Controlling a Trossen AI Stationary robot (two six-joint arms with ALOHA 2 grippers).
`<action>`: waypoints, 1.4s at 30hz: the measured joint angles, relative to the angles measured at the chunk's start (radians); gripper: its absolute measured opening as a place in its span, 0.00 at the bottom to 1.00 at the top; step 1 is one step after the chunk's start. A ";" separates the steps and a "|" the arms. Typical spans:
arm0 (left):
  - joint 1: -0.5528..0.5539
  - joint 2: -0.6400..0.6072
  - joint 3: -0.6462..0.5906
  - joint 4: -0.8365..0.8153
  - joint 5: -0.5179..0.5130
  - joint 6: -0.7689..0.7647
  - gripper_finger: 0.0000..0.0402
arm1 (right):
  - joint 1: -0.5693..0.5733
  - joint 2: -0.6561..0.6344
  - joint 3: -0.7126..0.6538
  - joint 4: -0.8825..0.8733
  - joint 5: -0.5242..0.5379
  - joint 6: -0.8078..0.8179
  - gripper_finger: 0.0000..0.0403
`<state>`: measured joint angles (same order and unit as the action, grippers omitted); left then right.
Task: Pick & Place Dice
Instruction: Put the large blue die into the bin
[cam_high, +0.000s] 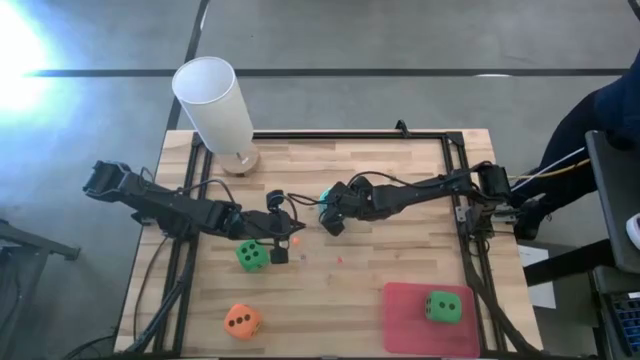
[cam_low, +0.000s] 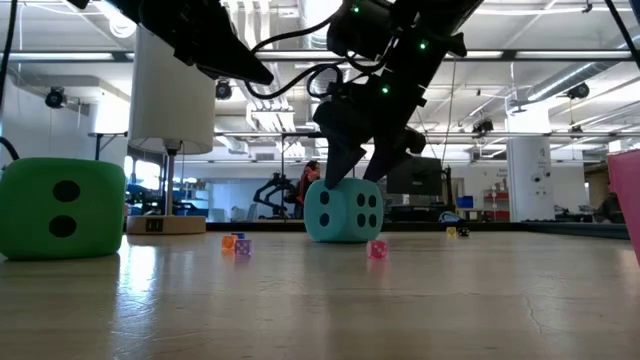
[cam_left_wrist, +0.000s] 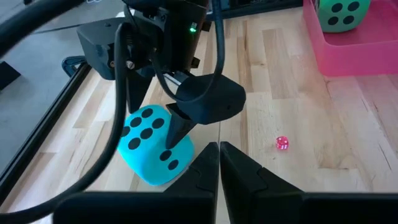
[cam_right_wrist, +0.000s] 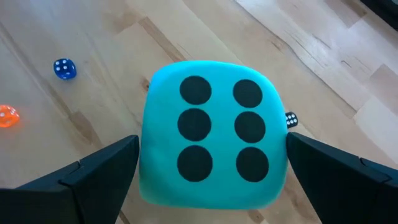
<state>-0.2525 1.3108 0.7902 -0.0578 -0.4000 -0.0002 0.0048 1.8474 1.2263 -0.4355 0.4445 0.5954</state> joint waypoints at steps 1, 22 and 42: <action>0.000 0.000 0.000 0.000 0.000 0.000 0.05 | 0.000 0.000 0.000 0.002 0.000 0.000 0.99; 0.000 0.000 0.000 0.000 0.000 0.000 0.05 | 0.002 -0.013 -0.017 -0.001 -0.021 0.000 0.99; 0.000 0.000 0.000 0.000 0.000 0.000 0.05 | 0.001 -0.013 -0.079 0.085 -0.007 0.044 0.99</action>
<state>-0.2527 1.3109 0.7902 -0.0578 -0.4000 -0.0002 0.0060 1.8339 1.1469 -0.3505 0.4373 0.6390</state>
